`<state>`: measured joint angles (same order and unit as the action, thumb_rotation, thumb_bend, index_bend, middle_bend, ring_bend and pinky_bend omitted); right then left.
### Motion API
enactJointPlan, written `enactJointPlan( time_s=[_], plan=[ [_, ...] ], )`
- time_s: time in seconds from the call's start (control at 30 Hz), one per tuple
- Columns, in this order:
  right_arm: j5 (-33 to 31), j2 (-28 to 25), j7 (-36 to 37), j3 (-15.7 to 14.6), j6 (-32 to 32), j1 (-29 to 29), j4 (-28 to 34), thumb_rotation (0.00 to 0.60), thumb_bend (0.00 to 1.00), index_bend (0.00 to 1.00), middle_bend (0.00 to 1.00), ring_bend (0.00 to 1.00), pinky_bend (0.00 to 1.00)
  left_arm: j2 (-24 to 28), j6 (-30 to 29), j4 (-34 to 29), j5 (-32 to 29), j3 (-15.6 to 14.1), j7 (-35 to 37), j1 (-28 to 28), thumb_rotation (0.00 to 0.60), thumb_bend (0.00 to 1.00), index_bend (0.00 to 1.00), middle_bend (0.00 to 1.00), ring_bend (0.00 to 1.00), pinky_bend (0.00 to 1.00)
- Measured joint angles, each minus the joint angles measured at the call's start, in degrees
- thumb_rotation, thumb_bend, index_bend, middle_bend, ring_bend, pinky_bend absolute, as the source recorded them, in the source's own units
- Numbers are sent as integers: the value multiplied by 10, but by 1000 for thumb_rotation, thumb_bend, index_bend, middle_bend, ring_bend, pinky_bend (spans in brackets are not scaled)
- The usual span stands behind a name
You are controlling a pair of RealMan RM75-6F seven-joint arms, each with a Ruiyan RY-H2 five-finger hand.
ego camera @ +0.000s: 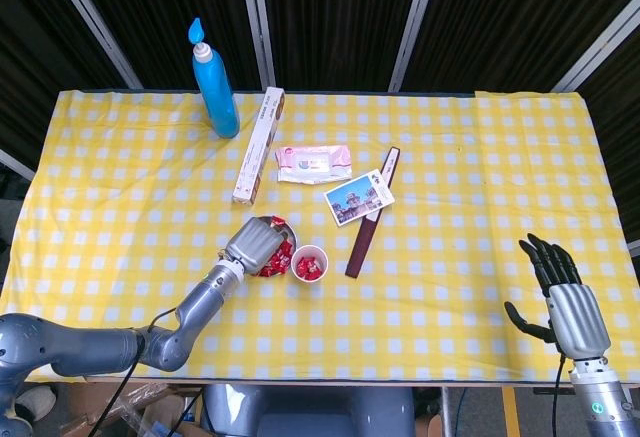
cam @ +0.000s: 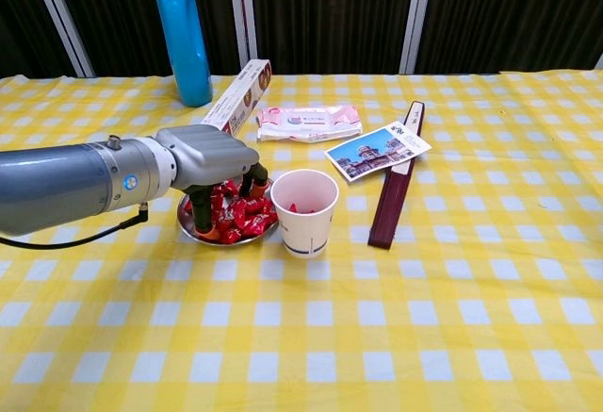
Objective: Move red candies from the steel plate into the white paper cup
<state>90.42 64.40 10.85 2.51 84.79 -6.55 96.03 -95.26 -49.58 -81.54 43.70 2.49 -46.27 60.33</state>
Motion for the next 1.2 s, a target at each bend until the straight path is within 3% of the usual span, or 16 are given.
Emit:
enactJointPlan(
  time_s=[0.13,0.27,0.73,1.2],
  plan=[
    [0,0,-1,0,0,0,0,600,388,0,0,0,0,-4,-1,3,10,-3,5,-2,600,361,510,551,875,938],
    [1,0,-1,0,0,0,0,600,388,0,0,0,0,-5,-8,6,26,-5,13,-6,600,425,560,612,879,940],
    [0,2,-3,-1,-1,0,0,600,388,0,0,0,0,20,-23,-1,48,-2,26,-19,600,468,589,636,880,941],
    [-1,3,-6,0,0,0,0,600,387,0,0,0,0,85,-52,-75,71,25,32,-22,600,468,591,639,880,941]
  ],
)
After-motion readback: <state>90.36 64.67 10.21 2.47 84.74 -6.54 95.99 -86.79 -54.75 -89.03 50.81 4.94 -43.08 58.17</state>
